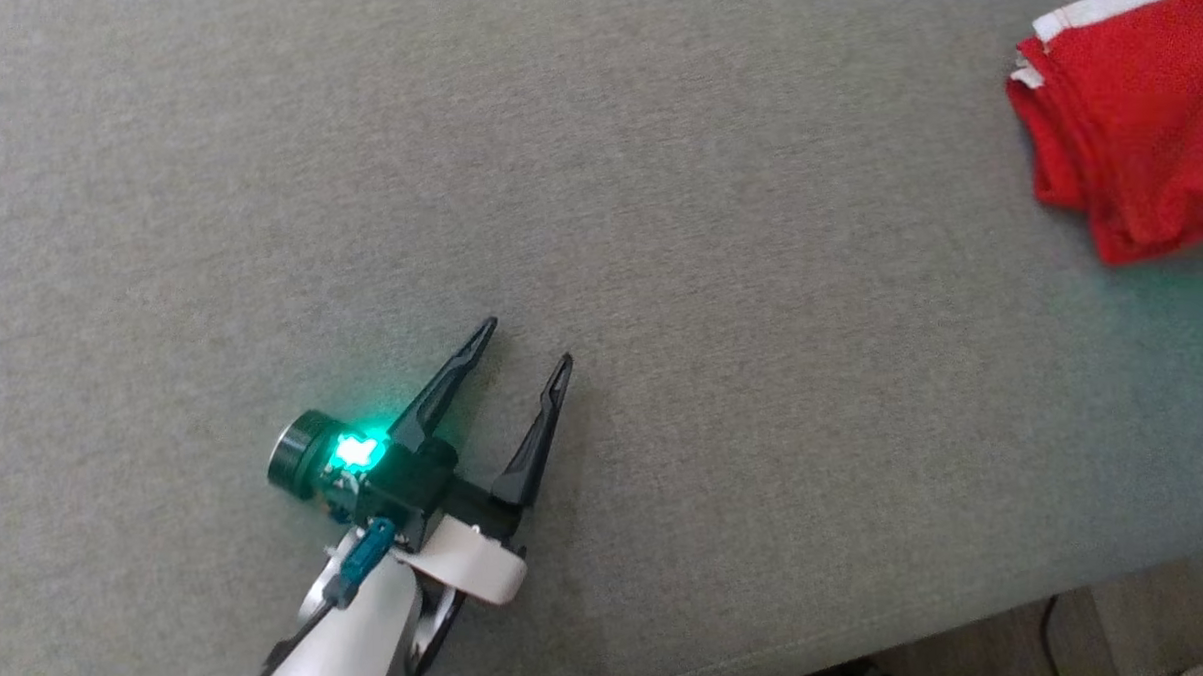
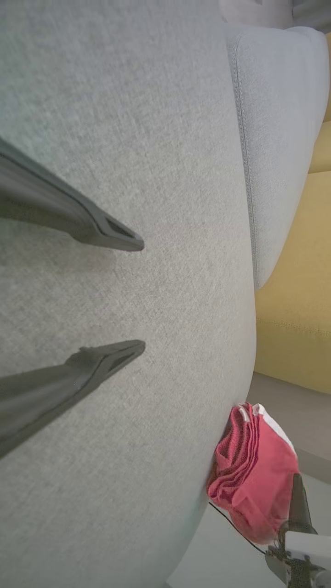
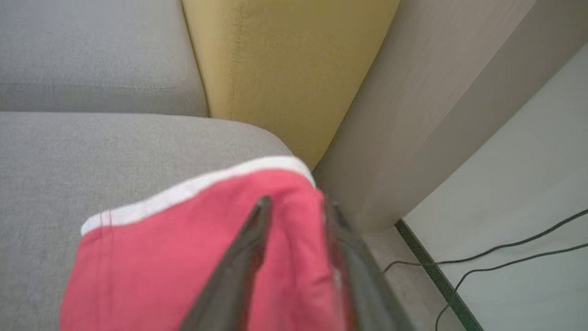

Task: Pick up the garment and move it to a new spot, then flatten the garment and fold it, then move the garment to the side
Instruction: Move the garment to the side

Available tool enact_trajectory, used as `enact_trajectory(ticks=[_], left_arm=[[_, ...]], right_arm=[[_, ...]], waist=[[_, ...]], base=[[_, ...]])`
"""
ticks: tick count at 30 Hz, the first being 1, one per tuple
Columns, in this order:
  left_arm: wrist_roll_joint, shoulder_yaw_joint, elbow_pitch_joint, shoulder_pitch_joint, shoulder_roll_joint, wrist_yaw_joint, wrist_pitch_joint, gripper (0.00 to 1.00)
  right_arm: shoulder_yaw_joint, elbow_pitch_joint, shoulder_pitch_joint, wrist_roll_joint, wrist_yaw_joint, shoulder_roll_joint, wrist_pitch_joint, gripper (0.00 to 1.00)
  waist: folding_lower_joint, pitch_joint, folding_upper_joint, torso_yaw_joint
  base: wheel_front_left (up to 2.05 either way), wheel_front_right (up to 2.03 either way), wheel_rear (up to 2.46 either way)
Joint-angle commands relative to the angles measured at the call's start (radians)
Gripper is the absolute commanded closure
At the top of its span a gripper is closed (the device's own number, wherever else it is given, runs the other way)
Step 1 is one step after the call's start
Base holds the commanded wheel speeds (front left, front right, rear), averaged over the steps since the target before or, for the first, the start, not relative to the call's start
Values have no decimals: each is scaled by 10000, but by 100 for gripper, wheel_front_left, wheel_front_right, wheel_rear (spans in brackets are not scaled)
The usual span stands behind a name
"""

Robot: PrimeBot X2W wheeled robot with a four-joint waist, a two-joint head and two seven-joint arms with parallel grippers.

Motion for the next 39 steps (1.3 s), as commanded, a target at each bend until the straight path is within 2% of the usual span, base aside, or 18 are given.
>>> enact_trajectory(ticks=[1, 5, 9, 14, 15, 16, 22, 28, 39], left_arm=[[-82, 673, 179, -303, 356, 141, 35, 0], [-122, 757, 144, -368, 351, 209, 35, 0], [-208, 967, 78, -367, 328, 394, 35, 0], [-397, 1477, 28, -238, 338, 684, 35, 0], [-506, 1844, 2, -132, 356, 841, 35, 0], [-539, 1965, 6, -88, 356, 887, 35, 0], [-752, 2737, 103, 351, 337, 1109, 35, 0], [-813, 3277, 244, 877, 262, 1210, 35, 0], [-852, 3760, 625, 1674, 37, 1317, 35, 0]], right_arm=[[-241, -318, -268, -207, -9, -153, -250, 0], [-1024, -603, -302, -597, -9, 87, -524, 0], [-1452, -1358, -157, -853, -9, 998, -691, 0], [-820, -3229, 680, -264, -9, 2449, -704, 0], [-102, -4072, 1505, 296, -9, 2883, -706, 0], [87, -4304, 1830, 513, -9, 2989, -706, 0], [1164, -5122, 3916, 1660, -9, 3291, -707, 0], [2079, -5317, 5508, 2841, -9, 3305, -708, 0], [2770, -5510, 6894, 2923, -9, 3307, -708, 0]], waist=[[-1, 80, 0, 108], [-1, -38, 0, 152], [-1, -340, 0, 209], [-1, -819, 0, 357], [-1, -1134, 0, 557], [-1, -1270, 0, 651], [-1, -1965, 0, 1126], [-1, -2476, 0, 1435], [-1, -3179, 0, 1724]], base=[[0, 0, 0], [0, 0, 0], [0, 0, 0], [0, 0, 0], [0, 0, 0], [0, 0, 0], [0, 0, 0], [0, 0, 0], [0, 0, 0]])
